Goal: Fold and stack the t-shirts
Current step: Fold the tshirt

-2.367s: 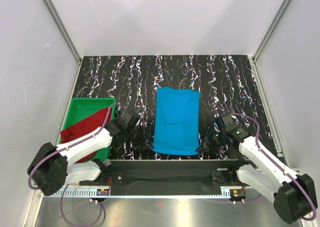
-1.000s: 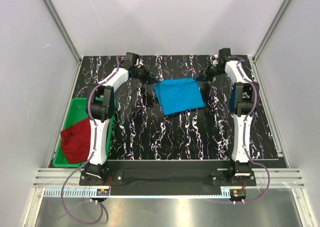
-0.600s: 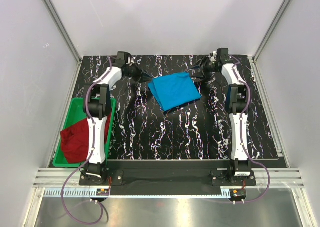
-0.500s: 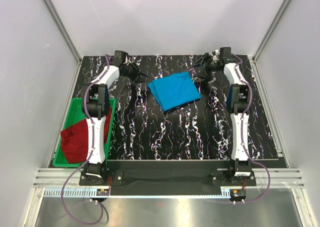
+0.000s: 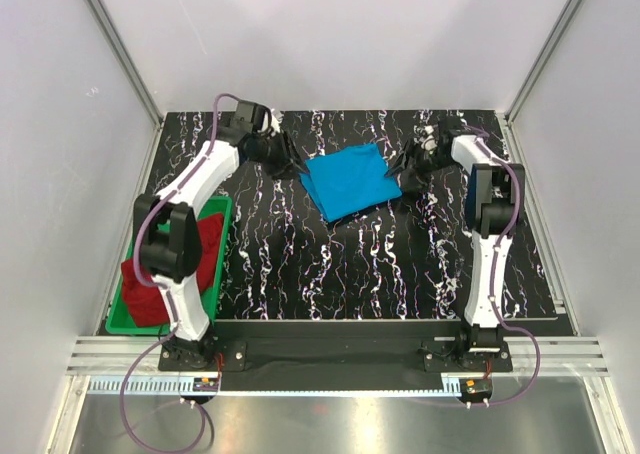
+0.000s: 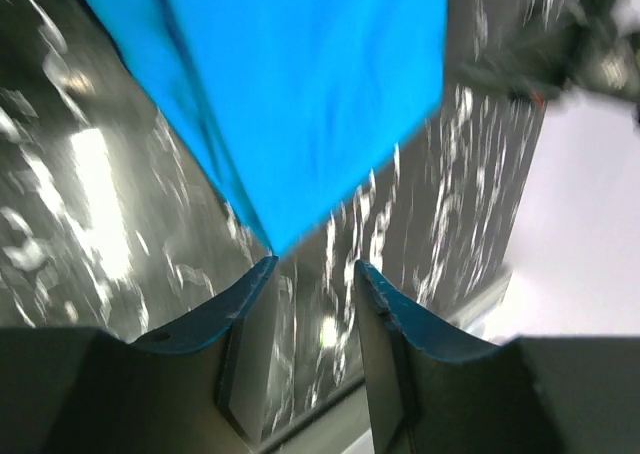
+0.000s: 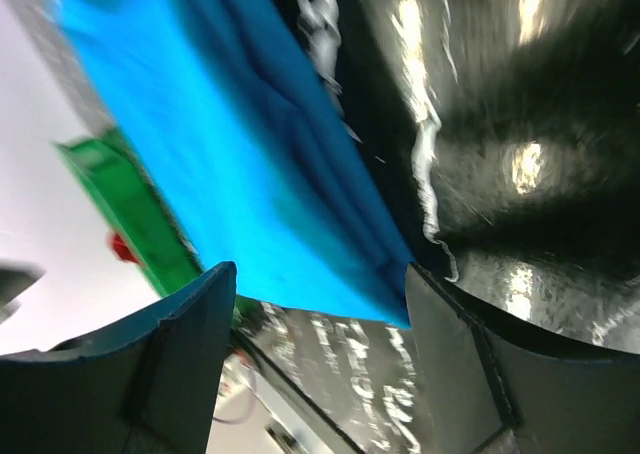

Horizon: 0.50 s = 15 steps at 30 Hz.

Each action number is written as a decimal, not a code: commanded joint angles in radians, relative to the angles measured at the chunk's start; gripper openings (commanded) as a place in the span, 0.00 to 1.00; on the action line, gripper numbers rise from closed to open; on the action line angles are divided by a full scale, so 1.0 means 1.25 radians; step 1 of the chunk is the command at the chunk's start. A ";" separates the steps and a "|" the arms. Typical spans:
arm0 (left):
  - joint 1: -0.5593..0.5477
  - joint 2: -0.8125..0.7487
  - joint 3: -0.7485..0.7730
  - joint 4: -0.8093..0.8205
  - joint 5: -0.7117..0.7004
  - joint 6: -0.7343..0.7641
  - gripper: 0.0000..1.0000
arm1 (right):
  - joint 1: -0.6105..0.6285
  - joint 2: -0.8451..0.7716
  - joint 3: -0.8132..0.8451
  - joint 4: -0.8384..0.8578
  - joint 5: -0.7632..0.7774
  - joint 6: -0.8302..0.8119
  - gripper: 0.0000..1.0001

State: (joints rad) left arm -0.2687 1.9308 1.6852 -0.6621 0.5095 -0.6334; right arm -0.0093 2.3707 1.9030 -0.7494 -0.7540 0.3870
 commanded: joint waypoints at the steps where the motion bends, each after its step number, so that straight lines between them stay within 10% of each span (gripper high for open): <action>1: -0.012 -0.100 -0.113 -0.010 0.000 0.054 0.39 | 0.031 -0.062 -0.058 0.023 0.052 -0.089 0.75; 5: -0.018 -0.237 -0.218 -0.020 -0.006 0.062 0.38 | 0.054 -0.063 -0.105 0.047 0.082 -0.127 0.70; 10: -0.018 -0.364 -0.333 -0.040 -0.032 0.071 0.37 | 0.085 -0.147 -0.240 0.063 0.106 -0.100 0.23; 15: -0.018 -0.476 -0.429 -0.053 -0.049 0.075 0.36 | 0.168 -0.345 -0.486 0.069 0.158 -0.039 0.20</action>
State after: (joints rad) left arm -0.2935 1.4048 1.2015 -0.7265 0.4793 -0.5652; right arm 0.1272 2.1181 1.4200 -0.6430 -0.6273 0.3031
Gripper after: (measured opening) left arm 0.360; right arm 0.213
